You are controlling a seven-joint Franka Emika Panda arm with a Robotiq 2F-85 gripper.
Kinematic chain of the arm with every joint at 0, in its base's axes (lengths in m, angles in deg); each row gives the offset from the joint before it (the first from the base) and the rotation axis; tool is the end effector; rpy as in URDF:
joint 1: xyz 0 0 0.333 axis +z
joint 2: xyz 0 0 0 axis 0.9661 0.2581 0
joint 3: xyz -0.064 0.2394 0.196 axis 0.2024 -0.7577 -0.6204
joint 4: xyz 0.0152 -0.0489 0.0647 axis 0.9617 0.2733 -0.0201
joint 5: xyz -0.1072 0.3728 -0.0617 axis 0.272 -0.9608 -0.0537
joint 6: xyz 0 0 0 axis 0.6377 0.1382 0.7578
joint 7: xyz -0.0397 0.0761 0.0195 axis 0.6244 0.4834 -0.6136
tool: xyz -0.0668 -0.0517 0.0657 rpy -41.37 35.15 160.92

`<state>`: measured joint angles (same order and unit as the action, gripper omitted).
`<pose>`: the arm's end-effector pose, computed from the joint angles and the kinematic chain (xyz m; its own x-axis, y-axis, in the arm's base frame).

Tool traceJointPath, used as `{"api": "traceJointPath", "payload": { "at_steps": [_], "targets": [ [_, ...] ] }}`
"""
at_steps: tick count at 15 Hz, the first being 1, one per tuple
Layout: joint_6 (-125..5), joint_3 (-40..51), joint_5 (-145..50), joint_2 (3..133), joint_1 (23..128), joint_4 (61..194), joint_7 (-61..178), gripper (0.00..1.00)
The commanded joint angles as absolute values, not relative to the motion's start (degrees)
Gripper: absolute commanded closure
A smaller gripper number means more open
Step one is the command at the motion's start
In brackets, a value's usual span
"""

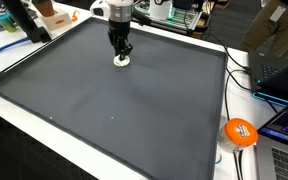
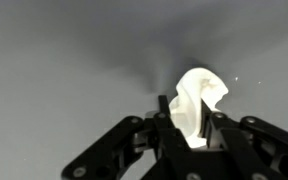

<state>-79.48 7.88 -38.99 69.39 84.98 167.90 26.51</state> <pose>0.5299 0.0380 0.2156 0.9185 -0.3757 0.1236 -0.3860 -0.9196 0.0733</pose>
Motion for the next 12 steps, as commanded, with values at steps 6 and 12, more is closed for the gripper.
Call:
{"api": "traceJointPath", "payload": {
  "at_steps": [6, 12],
  "targets": [
    [-68.7, 16.0, -18.6, 72.6, 93.7, 163.3, 6.0, 0.0],
    [-66.5, 6.9, -28.6, 73.6, 87.2, 162.2, 13.8, 0.0]
  ]
}}
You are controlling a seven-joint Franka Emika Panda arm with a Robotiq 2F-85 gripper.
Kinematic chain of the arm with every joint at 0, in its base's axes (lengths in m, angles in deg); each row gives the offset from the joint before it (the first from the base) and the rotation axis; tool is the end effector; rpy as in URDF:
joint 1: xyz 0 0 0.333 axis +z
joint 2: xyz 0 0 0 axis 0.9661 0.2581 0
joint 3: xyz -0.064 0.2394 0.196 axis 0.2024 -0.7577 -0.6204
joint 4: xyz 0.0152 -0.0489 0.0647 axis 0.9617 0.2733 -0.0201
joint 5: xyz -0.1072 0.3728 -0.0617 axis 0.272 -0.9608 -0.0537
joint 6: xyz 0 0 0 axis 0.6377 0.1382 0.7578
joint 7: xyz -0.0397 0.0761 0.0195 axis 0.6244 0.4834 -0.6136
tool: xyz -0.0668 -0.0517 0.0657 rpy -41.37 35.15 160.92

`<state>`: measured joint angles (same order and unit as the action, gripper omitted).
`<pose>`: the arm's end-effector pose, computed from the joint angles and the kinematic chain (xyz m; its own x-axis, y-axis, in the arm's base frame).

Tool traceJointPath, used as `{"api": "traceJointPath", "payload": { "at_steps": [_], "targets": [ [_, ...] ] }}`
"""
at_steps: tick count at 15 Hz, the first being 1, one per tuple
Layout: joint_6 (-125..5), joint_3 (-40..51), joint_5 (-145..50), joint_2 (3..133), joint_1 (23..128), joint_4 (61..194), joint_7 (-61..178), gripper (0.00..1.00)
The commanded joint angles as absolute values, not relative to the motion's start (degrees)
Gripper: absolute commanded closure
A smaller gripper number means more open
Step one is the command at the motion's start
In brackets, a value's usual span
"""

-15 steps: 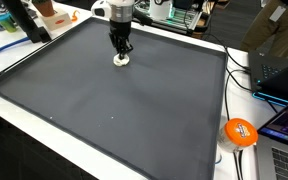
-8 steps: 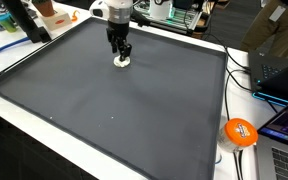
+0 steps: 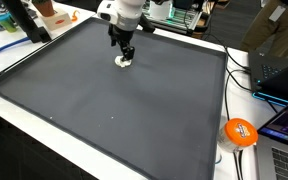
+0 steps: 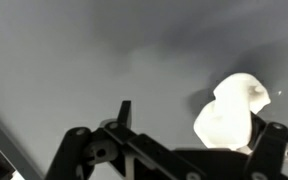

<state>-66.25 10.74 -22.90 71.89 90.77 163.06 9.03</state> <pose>0.5317 0.0587 0.2044 0.9106 -0.3915 0.1323 -0.4130 -0.8517 0.3226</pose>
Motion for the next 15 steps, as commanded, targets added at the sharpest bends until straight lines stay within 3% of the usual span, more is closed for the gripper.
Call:
{"api": "traceJointPath", "payload": {
  "at_steps": [1, 5, 10, 15],
  "targets": [
    [-66.5, 6.0, -30.7, 74.0, 86.5, 161.9, 15.5, 0.01],
    [-71.2, 4.3, -37.4, 75.1, 84.3, 161.6, 20.2, 0.0],
    [-70.3, 8.7, -36.2, 74.3, 86.1, 161.3, 15.1, 0.0],
    [-68.1, 4.8, -50.9, 71.9, 79.0, 162.1, 24.1, 0.0]
  ]
}}
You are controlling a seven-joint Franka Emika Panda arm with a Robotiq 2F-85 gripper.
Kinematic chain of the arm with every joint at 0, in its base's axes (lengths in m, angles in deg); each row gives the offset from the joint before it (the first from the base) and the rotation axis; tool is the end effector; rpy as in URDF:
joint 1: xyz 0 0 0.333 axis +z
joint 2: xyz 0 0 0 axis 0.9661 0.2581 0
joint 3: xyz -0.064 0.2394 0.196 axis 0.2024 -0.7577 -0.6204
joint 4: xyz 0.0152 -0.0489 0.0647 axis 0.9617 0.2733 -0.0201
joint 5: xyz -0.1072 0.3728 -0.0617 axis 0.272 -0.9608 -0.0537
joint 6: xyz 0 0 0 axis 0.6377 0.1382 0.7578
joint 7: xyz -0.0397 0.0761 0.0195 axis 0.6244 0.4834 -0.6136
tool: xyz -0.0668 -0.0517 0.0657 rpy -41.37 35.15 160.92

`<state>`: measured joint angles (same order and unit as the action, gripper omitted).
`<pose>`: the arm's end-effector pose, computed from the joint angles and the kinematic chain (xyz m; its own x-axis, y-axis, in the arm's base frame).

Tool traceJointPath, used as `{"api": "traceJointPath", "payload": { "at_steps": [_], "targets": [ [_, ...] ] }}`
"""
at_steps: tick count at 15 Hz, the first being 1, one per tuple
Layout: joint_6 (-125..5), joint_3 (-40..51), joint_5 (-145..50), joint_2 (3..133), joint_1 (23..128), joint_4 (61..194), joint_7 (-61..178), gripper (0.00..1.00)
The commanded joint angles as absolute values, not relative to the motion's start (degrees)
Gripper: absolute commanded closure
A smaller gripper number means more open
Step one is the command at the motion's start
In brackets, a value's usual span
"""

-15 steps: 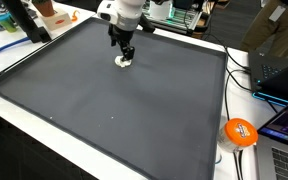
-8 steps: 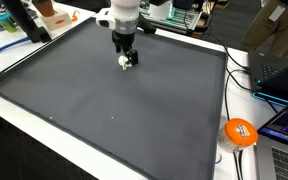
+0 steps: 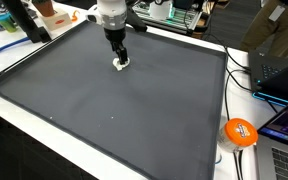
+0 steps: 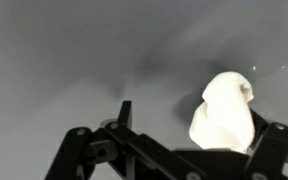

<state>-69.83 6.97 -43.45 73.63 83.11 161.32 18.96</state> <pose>0.5493 0.0249 0.2020 0.8158 -0.5778 0.0246 -0.5763 -0.8088 0.1170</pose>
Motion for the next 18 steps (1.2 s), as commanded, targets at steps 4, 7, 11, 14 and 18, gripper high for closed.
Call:
{"api": "traceJointPath", "payload": {
  "at_steps": [4, 7, 11, 14, 18],
  "targets": [
    [-67.4, 6.8, -50.9, 69.0, 79.3, 163.3, 26.4, 0.0],
    [-68.0, 8.3, -46.9, 68.2, 81.0, 163.3, 24.2, 0.0],
    [-57.9, 10.0, -32.3, 70.7, 85.9, 160.4, 15.0, 0.0],
    [-56.3, 7.8, -29.1, 72.0, 86.7, 159.6, 13.2, 0.0],
    [-58.5, 5.0, -32.7, 73.2, 85.7, 159.2, 16.7, 0.0]
  ]
}}
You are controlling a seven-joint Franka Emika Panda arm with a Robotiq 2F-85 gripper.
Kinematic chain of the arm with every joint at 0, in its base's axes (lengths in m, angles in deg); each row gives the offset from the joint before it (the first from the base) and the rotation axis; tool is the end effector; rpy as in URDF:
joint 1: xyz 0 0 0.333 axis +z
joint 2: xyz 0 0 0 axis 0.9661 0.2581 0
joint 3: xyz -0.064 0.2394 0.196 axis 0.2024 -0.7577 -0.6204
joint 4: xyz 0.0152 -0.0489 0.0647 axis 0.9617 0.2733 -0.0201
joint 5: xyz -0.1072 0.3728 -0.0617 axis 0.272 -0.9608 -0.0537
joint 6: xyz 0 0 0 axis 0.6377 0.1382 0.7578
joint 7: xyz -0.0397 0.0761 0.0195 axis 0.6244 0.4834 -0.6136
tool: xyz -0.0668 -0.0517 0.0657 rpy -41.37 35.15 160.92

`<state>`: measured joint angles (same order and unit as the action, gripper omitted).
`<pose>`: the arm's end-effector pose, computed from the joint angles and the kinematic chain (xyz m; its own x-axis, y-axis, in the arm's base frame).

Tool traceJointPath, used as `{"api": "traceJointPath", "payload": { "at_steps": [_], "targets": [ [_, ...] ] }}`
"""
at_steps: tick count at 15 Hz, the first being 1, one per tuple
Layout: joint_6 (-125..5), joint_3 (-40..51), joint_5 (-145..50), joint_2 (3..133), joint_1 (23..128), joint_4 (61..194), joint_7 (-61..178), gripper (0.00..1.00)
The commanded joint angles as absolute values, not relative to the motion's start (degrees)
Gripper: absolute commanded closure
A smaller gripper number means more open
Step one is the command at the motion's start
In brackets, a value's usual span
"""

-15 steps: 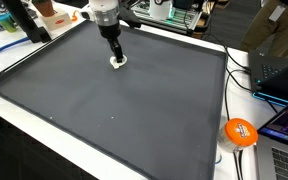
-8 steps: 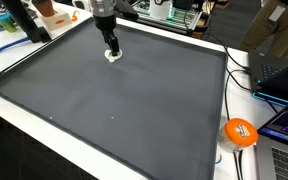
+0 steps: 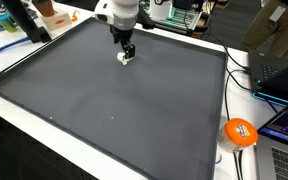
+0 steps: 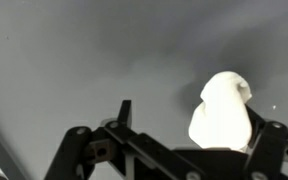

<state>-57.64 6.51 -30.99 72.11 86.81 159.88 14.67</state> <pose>0.5361 0.0558 0.2106 0.8930 -0.4500 0.0023 -0.4254 -0.8425 0.3304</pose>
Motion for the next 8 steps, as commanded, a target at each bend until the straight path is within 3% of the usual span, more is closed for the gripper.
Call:
{"api": "traceJointPath", "payload": {
  "at_steps": [1, 8],
  "targets": [
    [-58.7, 4.4, -34.4, 73.3, 85.1, 159.0, 17.8, 0.0],
    [-56.6, 2.7, -44.1, 78.0, 83.0, 155.6, 24.6, 0.0]
  ]
}}
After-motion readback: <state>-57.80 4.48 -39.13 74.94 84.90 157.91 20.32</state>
